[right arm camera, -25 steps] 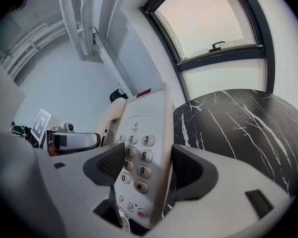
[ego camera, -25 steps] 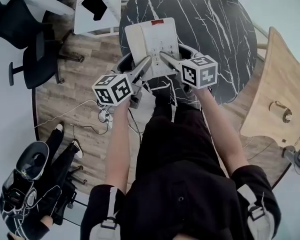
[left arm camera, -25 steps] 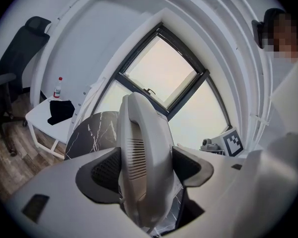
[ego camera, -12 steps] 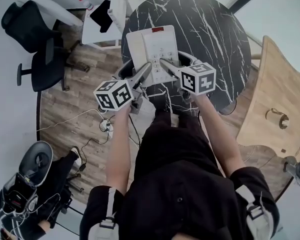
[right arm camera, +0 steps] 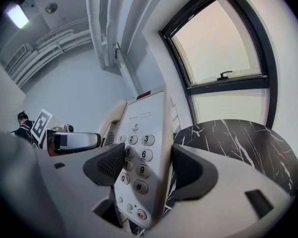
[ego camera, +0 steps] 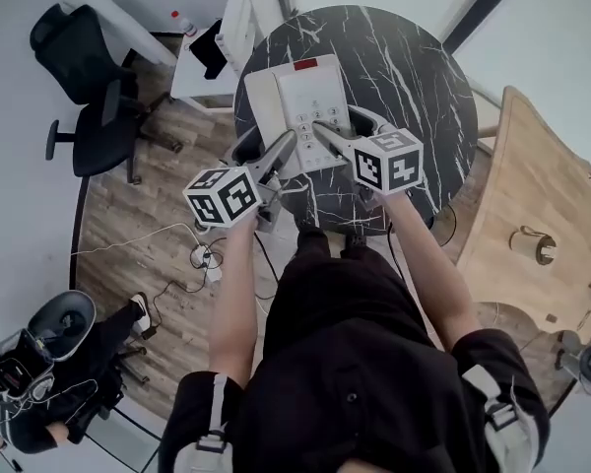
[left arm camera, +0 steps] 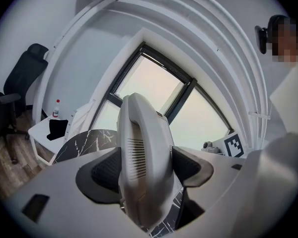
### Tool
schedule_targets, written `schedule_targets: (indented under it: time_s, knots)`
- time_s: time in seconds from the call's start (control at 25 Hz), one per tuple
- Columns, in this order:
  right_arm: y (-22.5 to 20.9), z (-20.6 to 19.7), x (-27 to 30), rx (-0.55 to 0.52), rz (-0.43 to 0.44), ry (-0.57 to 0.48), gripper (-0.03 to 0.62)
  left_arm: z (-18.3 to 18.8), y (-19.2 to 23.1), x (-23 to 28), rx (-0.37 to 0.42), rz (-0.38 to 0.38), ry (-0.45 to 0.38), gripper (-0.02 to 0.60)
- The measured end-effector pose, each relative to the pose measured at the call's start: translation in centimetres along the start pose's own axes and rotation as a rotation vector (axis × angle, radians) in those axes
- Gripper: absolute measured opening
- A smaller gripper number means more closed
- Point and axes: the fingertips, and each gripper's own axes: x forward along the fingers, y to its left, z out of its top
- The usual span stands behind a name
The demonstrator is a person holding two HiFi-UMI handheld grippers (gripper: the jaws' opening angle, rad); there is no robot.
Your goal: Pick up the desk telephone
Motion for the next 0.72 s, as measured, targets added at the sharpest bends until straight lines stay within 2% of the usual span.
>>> schedule_targets:
  time_s: [0.4,0.72]
  knots:
    - [1.6,0.6,-6.2,-0.048,0.052,-0.069,0.316,-0.5,-6.3,-2.8,0.062,0.024,-0.067,0.330]
    - [2.6,0.3,-9.7,-0.072,0.076,-0.097,0.316,-1.4,-9.7,-4.5,0.079,0.039,-0.113,0.330]
